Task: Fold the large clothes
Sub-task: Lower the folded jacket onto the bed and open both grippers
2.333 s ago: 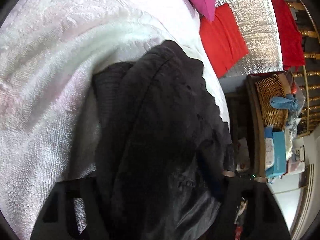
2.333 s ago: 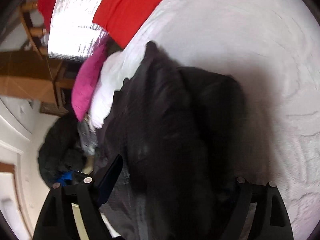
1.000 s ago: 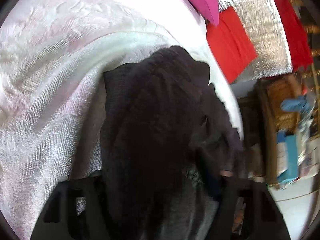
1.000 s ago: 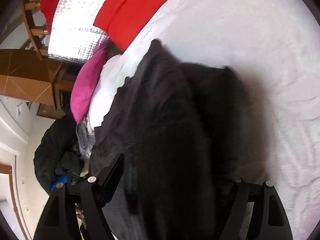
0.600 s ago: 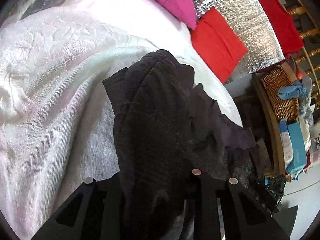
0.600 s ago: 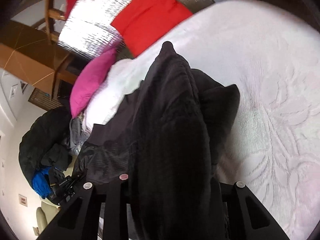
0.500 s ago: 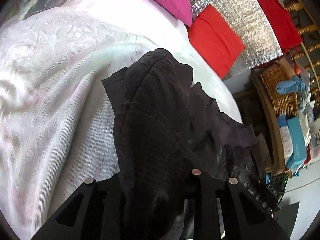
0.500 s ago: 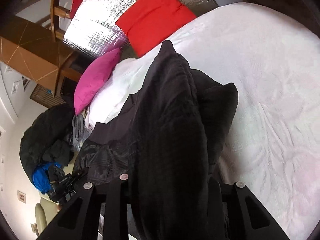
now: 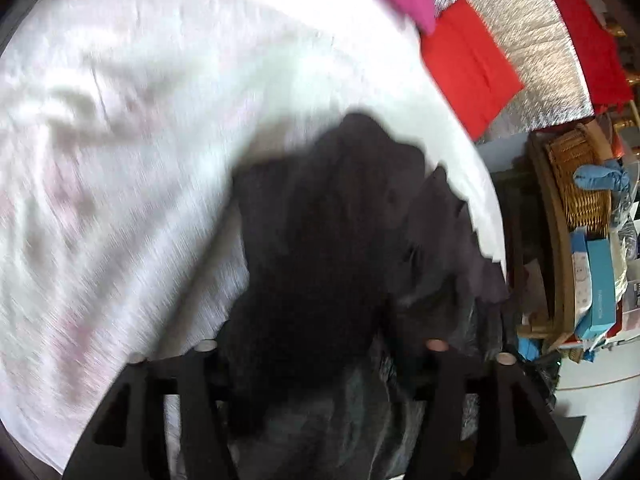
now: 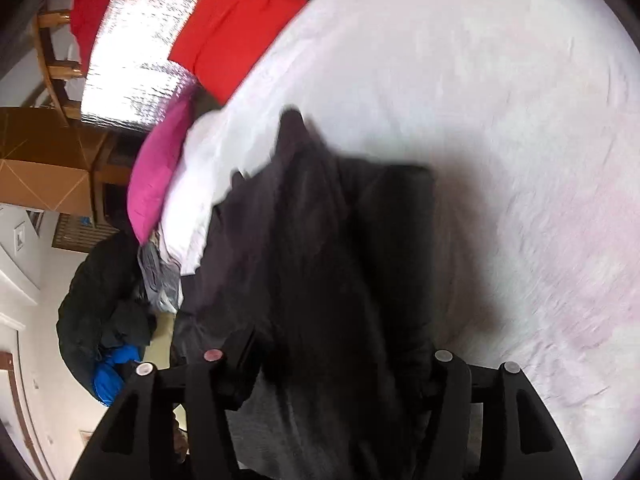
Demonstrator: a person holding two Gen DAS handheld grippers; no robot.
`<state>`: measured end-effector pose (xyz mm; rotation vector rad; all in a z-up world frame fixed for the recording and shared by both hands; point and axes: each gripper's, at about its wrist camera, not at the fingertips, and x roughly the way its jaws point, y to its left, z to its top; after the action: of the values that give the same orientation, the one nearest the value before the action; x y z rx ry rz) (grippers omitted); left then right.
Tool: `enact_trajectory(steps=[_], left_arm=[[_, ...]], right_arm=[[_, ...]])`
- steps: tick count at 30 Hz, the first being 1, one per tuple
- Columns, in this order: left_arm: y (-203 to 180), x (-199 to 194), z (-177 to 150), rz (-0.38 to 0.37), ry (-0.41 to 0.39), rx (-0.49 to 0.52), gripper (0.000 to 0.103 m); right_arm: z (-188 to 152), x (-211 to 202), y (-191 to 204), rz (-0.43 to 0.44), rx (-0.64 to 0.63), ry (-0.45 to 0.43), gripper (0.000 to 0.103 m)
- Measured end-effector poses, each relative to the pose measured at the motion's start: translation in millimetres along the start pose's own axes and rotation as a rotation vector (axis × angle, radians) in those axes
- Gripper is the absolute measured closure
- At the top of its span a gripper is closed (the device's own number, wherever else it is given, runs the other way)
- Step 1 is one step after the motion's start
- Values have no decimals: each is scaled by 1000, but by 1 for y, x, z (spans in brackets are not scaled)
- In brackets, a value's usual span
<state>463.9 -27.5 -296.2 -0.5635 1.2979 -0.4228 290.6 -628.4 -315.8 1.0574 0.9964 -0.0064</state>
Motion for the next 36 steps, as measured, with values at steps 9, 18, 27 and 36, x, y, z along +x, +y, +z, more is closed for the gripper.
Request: enact_trajectory(steps=[9, 18, 27, 36], left_arm=[[5, 0, 41, 19, -104, -7, 30], [-13, 37, 50, 5, -71, -23, 30], [-32, 51, 62, 80, -120, 21, 48], [-37, 43, 74, 21, -182, 26, 80]], right_arm=[[25, -7, 21, -222, -123, 28, 41], [46, -34, 34, -124, -127, -194, 24], [81, 69, 49, -252, -176, -80, 26], [73, 47, 94, -321, -359, -247, 80]])
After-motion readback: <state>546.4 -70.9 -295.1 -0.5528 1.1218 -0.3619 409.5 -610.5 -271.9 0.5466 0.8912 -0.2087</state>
